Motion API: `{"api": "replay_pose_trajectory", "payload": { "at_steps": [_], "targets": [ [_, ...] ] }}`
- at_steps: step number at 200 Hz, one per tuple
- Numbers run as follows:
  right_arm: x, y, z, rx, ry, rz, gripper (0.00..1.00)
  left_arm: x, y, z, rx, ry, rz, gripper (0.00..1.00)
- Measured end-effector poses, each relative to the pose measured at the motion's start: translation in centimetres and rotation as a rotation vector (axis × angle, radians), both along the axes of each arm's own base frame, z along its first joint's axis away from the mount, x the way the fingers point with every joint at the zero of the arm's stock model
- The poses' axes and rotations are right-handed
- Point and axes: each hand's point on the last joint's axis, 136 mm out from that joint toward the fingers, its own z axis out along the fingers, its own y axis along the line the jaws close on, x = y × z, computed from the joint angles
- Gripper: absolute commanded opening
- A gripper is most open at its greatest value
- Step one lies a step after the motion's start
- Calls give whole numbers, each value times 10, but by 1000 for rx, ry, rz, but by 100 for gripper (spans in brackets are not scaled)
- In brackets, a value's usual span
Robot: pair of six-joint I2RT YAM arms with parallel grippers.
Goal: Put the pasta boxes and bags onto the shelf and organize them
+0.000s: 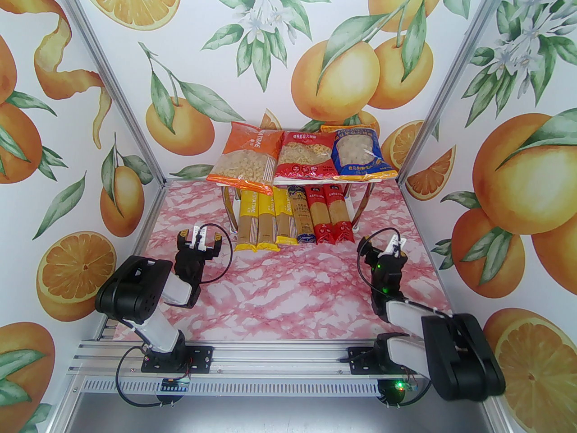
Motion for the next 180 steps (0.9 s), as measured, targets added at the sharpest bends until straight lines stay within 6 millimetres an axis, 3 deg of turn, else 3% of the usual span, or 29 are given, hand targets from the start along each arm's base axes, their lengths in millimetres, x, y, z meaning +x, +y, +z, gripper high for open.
{"api": "replay_pose_trajectory", "payload": {
  "at_steps": [20, 78, 104, 127, 180],
  "targets": [
    [10, 3, 1, -11, -31, 20, 100, 0, 0, 0, 0, 0, -3, 100],
    [16, 13, -18, -30, -41, 84, 100, 0, 0, 0, 0, 0, -3, 100],
    [34, 18, -11, -49, -23, 106, 100, 1, 0, -2, -1, 11, -6, 100],
    [58, 40, 12, -88, -47, 149, 100, 8, 2, -5, -7, 40, -8, 100],
    [57, 42, 6, -113, -8, 150, 100, 25, 9, -5, -46, 82, 4, 100]
  ]
}}
